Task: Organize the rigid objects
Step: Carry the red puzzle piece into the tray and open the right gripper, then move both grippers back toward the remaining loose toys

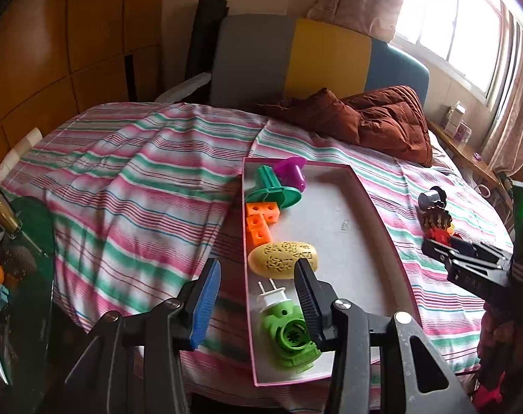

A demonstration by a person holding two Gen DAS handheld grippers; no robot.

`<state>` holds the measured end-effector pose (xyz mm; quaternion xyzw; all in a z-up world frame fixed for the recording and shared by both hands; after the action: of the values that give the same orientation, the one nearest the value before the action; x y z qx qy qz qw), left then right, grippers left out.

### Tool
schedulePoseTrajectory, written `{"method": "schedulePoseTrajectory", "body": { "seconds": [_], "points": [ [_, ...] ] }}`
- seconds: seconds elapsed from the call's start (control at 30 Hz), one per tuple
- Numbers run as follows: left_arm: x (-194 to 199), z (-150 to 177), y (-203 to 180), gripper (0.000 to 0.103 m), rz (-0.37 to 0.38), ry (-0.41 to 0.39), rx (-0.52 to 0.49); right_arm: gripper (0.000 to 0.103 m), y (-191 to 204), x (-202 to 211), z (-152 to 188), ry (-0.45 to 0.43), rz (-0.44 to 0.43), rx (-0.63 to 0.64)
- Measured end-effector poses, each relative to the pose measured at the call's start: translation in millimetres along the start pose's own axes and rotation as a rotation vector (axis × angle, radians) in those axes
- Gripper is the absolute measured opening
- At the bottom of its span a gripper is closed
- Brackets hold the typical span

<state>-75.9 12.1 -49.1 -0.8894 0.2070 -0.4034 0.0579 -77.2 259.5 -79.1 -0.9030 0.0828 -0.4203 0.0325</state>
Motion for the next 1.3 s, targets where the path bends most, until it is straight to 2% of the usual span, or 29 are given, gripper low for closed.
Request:
{"method": "schedulePoseTrajectory", "body": {
  "seconds": [0.27, 0.7, 1.03, 1.1, 1.2, 1.3],
  "points": [
    [6.6, 3.8, 17.3, 0.045, -0.021, -0.013, 0.034, 0.048, 52.6, -11.3, -32.6, -0.001, -0.084, 0.014],
    [5.3, 9.5, 39.2, 0.045, -0.034, -0.001, 0.085, 0.049, 114.2, -58.0, -51.3, 0.086, -0.094, 0.048],
    [4.5, 7.0, 40.4, 0.045, -0.051, -0.001, 0.075, 0.050, 135.9, -85.6, -49.4, 0.152, -0.098, 0.049],
    [5.2, 7.1, 41.1, 0.045, -0.055, -0.004, 0.076, 0.050, 134.1, -82.3, -48.4, 0.139, -0.101, 0.042],
    [5.6, 6.6, 42.7, 0.045, -0.059, -0.004, 0.084, 0.059, 130.0, -74.8, -47.3, 0.121, -0.112, 0.033],
    [7.5, 6.3, 41.0, 0.045, -0.060, -0.009, 0.081, 0.060, 126.4, -64.3, -47.1, 0.092, -0.110, 0.038]
  ]
}}
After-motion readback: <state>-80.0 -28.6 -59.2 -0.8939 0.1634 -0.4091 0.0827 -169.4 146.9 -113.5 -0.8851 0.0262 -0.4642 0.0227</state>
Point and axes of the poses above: each gripper's, at about its wrist camera, not at the fingertips, and x roughly against the way its jaws point, y to its left, z to its underside, the point moved 3 cm from there along -x, roughly the way its jaws point, and after that the axes turned 13 degrees about z, right-handed, at the moved point
